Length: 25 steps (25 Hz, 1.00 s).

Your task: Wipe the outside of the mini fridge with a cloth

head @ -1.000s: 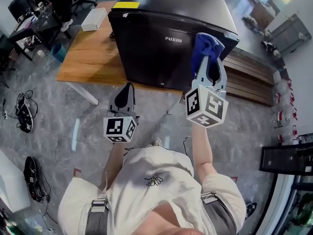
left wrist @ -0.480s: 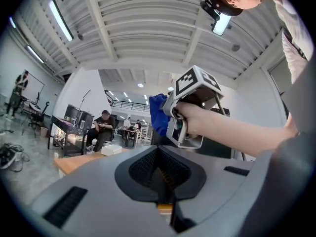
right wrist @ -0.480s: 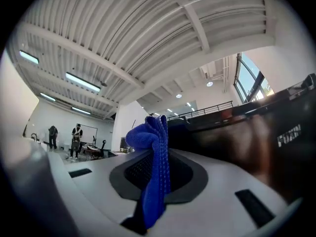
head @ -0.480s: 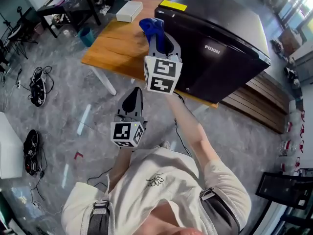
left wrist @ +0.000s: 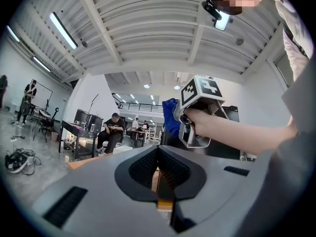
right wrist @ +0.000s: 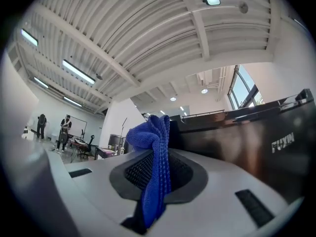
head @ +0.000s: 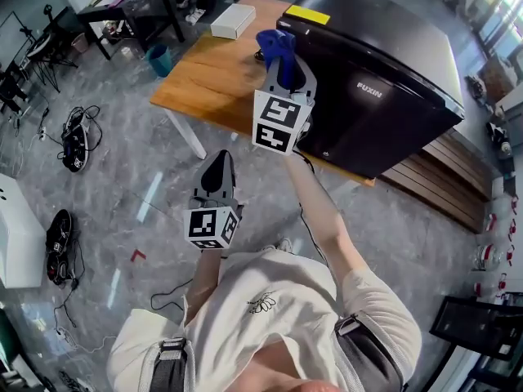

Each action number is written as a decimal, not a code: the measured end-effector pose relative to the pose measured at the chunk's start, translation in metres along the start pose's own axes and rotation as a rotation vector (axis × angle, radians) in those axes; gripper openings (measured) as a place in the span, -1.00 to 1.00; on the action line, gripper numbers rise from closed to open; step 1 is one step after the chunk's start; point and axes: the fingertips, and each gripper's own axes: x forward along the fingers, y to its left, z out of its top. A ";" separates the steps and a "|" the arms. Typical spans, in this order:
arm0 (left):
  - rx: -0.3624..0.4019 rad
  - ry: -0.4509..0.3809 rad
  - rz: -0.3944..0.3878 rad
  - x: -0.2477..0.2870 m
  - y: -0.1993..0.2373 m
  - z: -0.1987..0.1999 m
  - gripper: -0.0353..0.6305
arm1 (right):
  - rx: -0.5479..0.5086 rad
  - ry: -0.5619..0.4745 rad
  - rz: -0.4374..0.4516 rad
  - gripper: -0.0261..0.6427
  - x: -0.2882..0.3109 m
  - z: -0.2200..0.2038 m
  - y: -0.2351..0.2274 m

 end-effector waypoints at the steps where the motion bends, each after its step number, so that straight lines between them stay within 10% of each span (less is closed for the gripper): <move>1: 0.001 -0.002 -0.009 0.002 -0.002 0.001 -0.88 | -0.016 -0.006 -0.012 -0.74 -0.003 0.001 -0.004; 25: 0.002 0.047 -0.380 0.069 -0.119 -0.021 -0.88 | -0.144 -0.049 -0.600 -0.74 -0.160 0.018 -0.261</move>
